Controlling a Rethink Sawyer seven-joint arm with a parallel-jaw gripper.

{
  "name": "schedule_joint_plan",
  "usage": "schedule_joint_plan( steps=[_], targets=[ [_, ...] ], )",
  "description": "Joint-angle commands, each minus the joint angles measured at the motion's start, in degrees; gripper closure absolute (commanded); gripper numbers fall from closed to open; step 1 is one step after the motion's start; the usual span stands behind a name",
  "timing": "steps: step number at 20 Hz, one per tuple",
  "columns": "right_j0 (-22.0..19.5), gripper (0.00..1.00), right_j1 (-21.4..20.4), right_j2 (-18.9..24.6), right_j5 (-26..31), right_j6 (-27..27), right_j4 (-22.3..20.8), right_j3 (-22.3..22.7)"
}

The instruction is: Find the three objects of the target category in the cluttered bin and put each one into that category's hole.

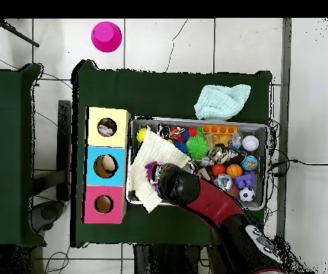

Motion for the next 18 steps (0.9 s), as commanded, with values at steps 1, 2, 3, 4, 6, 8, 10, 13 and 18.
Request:
schedule_joint_plan(
  steps=[1, 2, 3, 4, 6, 8, 10, 13, 18],
  targets=[
    [-0.8, 1.00, 2.3, 4.7, 4.7, 6.6, -0.6, -4.8],
    [-0.7, 1.00, 2.3, 4.8, 4.9, 6.4, -0.7, -5.1],
    [-0.6, 1.00, 2.3, 4.7, 5.2, 6.3, -0.7, -5.3],
    [-0.6, 1.00, 2.3, 4.7, 5.4, 6.3, -0.6, -5.4],
    [-0.7, 1.00, 2.2, 4.9, 5.4, 6.3, -0.7, -5.3],
    [-0.9, 1.00, 2.1, 5.0, 5.5, 6.1, -0.7, -5.3],
    [-1.0, 0.00, 2.0, 5.0, 5.3, 6.7, -0.3, -5.0],
    [-0.8, 0.00, 1.9, 5.1, 5.9, 6.4, -0.4, -5.3],
    [-0.3, 0.00, 1.2, 4.6, 7.1, 6.7, -0.1, -5.5]
  ],
)
